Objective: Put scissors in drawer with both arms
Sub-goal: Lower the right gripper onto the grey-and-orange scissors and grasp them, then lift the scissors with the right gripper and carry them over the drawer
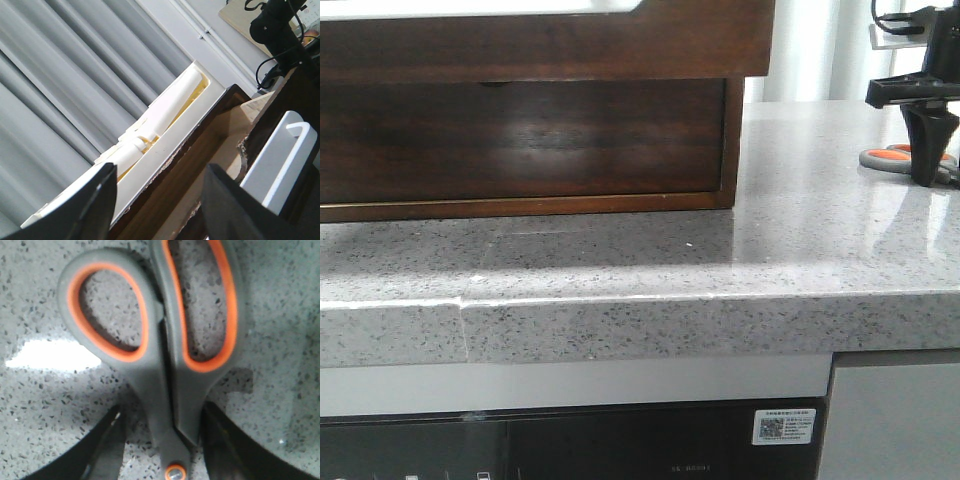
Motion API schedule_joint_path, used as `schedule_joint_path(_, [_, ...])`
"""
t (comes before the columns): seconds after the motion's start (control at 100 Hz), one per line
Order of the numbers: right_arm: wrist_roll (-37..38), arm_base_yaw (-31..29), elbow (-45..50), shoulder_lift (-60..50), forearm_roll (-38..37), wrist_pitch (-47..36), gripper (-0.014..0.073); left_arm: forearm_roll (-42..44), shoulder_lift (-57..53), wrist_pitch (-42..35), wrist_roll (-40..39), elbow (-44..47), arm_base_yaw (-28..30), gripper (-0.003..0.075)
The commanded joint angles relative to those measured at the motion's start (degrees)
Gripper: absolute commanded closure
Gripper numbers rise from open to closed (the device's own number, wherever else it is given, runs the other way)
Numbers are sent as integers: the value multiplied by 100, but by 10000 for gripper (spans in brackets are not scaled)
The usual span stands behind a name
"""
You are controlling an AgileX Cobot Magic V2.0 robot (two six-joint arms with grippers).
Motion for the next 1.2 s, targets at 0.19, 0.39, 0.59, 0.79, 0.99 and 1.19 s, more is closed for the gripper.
schedule_joint_path(0.19, [-62,-15,-248,-134,-35,137,545,-99,38,-356,-72,-165,-45,381])
schedule_joint_path(0.39, [-62,-15,-557,-202,-14,397,718,-99,38,-356,-72,-165,-45,381])
schedule_joint_path(0.59, [-188,-15,-836,-838,244,461,718,-99,38,-356,-72,-165,-45,382])
schedule_joint_path(0.79, [-1044,-5,-1385,-1729,1531,374,718,-99,38,-356,-72,-165,-45,382])
schedule_joint_path(0.99, [-1972,597,-2053,-2332,2300,499,718,-111,38,-356,-72,-165,-45,382])
schedule_joint_path(1.19, [-2448,1846,-2692,-2486,2290,535,718,-111,38,-356,-72,-165,-45,382])
